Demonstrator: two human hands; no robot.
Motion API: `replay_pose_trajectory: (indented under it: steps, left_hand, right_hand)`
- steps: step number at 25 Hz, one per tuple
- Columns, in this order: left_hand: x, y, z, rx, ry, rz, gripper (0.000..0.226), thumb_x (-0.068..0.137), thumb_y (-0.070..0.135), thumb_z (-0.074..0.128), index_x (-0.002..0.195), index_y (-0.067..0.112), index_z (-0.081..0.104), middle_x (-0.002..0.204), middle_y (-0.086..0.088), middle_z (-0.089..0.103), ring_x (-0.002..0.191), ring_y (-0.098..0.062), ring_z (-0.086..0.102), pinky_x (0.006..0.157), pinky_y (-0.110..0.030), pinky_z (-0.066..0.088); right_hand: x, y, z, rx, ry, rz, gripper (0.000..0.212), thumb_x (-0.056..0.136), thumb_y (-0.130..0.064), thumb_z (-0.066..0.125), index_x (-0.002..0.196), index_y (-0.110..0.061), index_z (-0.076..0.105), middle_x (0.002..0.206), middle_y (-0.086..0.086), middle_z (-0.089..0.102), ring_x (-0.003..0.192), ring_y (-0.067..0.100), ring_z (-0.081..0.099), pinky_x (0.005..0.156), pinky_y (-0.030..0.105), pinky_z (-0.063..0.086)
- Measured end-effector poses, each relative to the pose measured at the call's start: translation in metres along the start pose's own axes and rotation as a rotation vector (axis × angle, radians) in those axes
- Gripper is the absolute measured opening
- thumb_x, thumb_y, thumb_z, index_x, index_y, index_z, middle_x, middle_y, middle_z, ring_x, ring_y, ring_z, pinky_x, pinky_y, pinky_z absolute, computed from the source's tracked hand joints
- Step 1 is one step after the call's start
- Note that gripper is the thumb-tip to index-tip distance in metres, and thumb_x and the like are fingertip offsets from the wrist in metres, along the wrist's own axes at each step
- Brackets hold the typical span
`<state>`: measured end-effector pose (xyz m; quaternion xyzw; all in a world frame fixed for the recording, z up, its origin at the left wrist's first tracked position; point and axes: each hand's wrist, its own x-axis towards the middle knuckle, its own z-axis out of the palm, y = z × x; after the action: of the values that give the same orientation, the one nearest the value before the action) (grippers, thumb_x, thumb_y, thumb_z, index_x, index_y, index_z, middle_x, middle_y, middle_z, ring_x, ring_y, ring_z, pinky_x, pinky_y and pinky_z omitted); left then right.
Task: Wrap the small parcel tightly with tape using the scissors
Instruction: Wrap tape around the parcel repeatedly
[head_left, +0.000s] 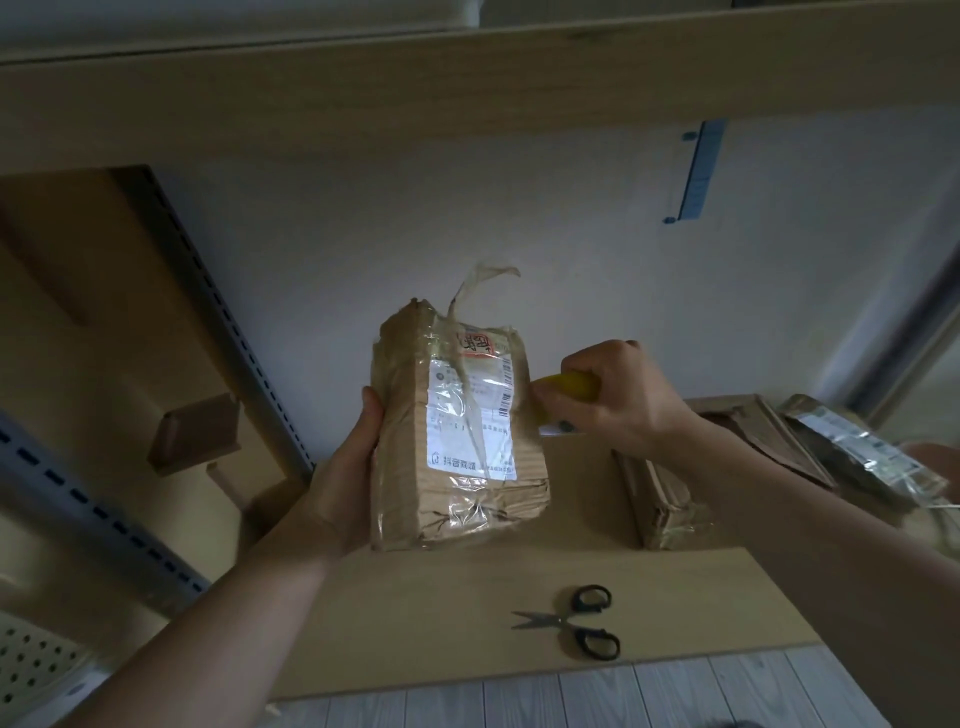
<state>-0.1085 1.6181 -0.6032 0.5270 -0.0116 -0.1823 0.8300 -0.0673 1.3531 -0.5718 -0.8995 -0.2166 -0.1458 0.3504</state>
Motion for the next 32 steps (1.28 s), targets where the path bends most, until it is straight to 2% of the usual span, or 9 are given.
replay_pose_trajectory:
  steps: [4,7,10,15,18,21,26,28,32]
  left_hand:
    - [0.008,0.003,0.002,0.215,0.136,0.093,0.033,0.104,0.037,0.042,0.134,0.030,0.054,0.125,-0.021,0.065,0.108,-0.037,0.064,0.091,-0.056,0.052]
    - [0.005,0.002,0.012,0.256,0.086,-0.006,0.058,0.097,0.063,0.035,0.130,0.024,0.061,0.122,-0.014,0.069,0.113,-0.033,0.066,0.095,-0.047,0.049]
    - [0.006,-0.005,0.018,0.396,0.196,0.050,0.074,0.077,0.078,0.056,0.131,0.028,0.049,0.112,-0.003,0.073,0.110,-0.026,0.068,0.091,-0.046,0.054]
    - [0.011,0.002,0.008,0.259,0.251,0.178,0.052,0.090,0.059,0.055,0.129,0.024,0.051,0.111,-0.006,0.074,0.106,-0.028,0.071,0.093,-0.052,0.054]
    - [0.008,0.007,0.005,0.222,0.229,0.223,0.047,0.094,0.056,0.048,0.126,0.023,0.055,0.110,-0.005,0.074,0.104,-0.026,0.072,0.084,-0.043,0.056]
    - [0.008,0.006,0.000,0.184,0.213,0.243,0.041,0.096,0.052,0.047,0.121,0.021,0.058,0.105,-0.005,0.074,0.102,-0.026,0.072,0.074,-0.036,0.059]
    - [0.013,0.008,-0.007,0.231,0.267,0.237,0.064,0.090,0.055,0.062,0.138,0.015,0.046,0.115,-0.013,0.072,0.107,-0.033,0.070,0.079,-0.043,0.058]
    - [0.012,0.010,-0.009,0.225,0.286,0.247,0.065,0.087,0.057,0.061,0.136,0.016,0.048,0.111,-0.009,0.073,0.103,-0.029,0.072,0.074,-0.040,0.059]
    - [0.010,0.018,-0.015,0.227,0.188,0.272,0.071,0.084,0.058,0.060,0.133,0.009,0.048,0.119,-0.015,0.068,0.112,-0.035,0.067,0.084,-0.045,0.056]
  right_hand:
    - [-0.003,-0.002,-0.010,-0.114,0.048,0.073,0.045,0.082,-0.037,0.072,0.051,-0.010,0.055,0.048,0.007,0.049,0.044,0.014,0.042,0.046,0.027,0.034]
    - [-0.007,-0.010,-0.002,-0.280,-0.019,0.028,0.046,0.078,-0.042,0.068,0.049,-0.011,0.049,0.045,0.002,0.040,0.045,0.016,0.040,0.047,0.026,0.035]
    - [-0.010,-0.022,0.007,-0.318,-0.017,-0.017,0.046,0.076,-0.050,0.056,0.050,-0.013,0.047,0.045,0.002,0.041,0.046,0.019,0.043,0.046,0.030,0.040]
    - [-0.008,-0.022,-0.007,0.080,-0.015,0.050,0.031,0.088,-0.040,0.064,0.069,-0.016,0.061,0.060,-0.003,0.055,0.053,0.009,0.048,0.049,0.021,0.035]
    - [-0.007,-0.017,-0.014,0.503,-0.015,0.074,0.043,0.083,-0.046,0.061,0.069,-0.006,0.059,0.063,0.007,0.048,0.063,0.015,0.046,0.059,0.028,0.032]
    - [-0.005,-0.009,-0.019,0.600,-0.018,0.065,0.063,0.081,-0.046,0.061,0.067,0.014,0.048,0.064,0.027,0.034,0.062,0.023,0.037,0.060,0.037,0.023]
    - [0.003,-0.005,-0.029,0.333,-0.057,0.000,0.067,0.076,-0.052,0.063,0.056,0.009,0.047,0.050,0.008,0.030,0.045,0.010,0.031,0.045,0.023,0.022]
    - [0.005,0.004,-0.031,0.167,-0.033,-0.017,0.058,0.076,-0.054,0.065,0.052,-0.002,0.052,0.046,0.004,0.034,0.043,0.008,0.033,0.044,0.025,0.025]
    - [0.001,0.015,-0.028,-0.145,-0.010,-0.009,0.052,0.074,-0.057,0.062,0.048,-0.014,0.047,0.046,-0.001,0.035,0.044,0.014,0.033,0.047,0.032,0.030]
